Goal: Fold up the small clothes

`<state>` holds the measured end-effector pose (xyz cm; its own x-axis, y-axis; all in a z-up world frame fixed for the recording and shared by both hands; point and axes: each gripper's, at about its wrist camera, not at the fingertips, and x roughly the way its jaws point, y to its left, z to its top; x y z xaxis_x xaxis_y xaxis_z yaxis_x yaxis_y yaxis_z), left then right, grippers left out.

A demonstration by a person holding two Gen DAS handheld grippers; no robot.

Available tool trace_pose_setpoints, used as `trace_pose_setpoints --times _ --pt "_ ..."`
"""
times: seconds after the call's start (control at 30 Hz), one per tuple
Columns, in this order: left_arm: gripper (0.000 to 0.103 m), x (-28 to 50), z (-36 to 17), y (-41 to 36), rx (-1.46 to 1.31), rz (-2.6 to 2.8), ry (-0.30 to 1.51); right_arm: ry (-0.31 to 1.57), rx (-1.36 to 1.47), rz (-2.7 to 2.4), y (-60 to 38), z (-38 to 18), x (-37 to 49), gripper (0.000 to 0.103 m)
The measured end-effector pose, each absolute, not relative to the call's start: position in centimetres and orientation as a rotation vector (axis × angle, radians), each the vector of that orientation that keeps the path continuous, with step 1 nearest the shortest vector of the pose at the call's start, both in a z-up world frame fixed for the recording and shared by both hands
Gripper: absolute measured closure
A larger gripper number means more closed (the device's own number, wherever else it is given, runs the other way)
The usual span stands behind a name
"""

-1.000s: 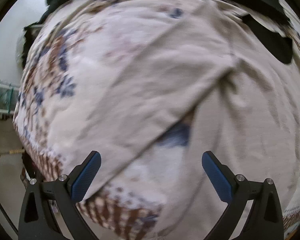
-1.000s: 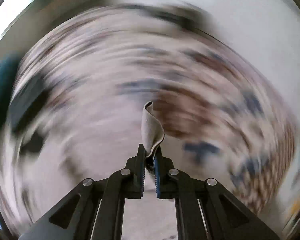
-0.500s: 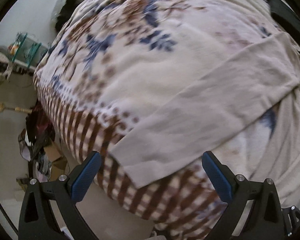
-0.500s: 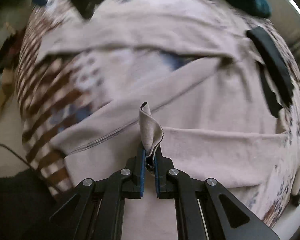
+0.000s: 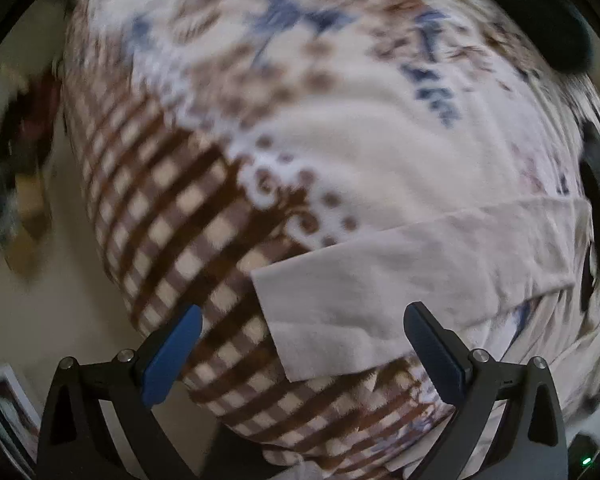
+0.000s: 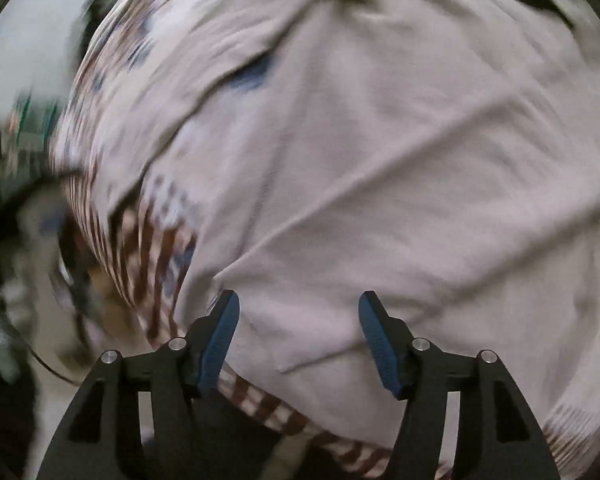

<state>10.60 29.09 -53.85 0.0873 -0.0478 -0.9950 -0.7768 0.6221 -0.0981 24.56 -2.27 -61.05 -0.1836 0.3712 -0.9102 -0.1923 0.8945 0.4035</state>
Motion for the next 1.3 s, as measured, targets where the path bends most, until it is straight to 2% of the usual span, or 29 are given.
trace_pose_setpoints --times 0.13,0.2,0.27,0.3,0.33,0.37,0.6,0.77,1.0,1.13,1.3 --pt "0.002 9.2 -57.4 31.0 -0.923 0.659 1.416 1.675 0.262 0.362 -6.0 -60.5 23.3 0.039" --pt "0.010 8.9 -58.8 31.1 -0.973 0.662 1.430 1.662 0.307 0.300 -7.5 -60.2 23.1 0.039" --pt "0.032 9.0 -58.9 31.0 -0.971 0.670 1.398 1.656 0.334 0.265 -8.4 -59.8 22.7 0.039" --pt "0.057 9.3 -58.5 30.8 -0.935 0.676 1.386 1.652 0.334 0.251 -8.0 -59.2 22.4 0.039" --pt "0.087 9.5 -58.0 30.6 -0.916 0.675 1.379 1.648 0.334 0.239 -8.4 -58.2 22.4 0.039" --pt "0.099 9.8 -57.1 30.2 -0.878 0.668 1.362 1.644 0.334 0.226 -9.0 -58.3 22.4 0.039" --pt "0.102 14.3 -47.4 22.6 -0.426 0.479 1.254 1.622 0.329 0.187 -9.2 -58.0 21.8 0.039" --pt "0.102 16.8 -43.4 10.0 -0.187 0.038 1.233 1.606 0.402 0.118 -12.4 -57.6 20.6 0.039" --pt "0.102 15.4 -44.8 -7.7 -0.009 -0.440 1.277 1.579 0.482 -0.061 -20.6 -56.6 17.1 0.039" --pt "0.101 13.3 -47.3 -13.3 0.088 -0.570 1.321 1.568 0.501 -0.137 -24.2 -56.4 15.0 0.039" --pt "0.099 12.1 -50.6 -16.4 0.176 -0.610 1.397 1.561 0.538 -0.200 -27.6 -56.6 12.5 0.039"
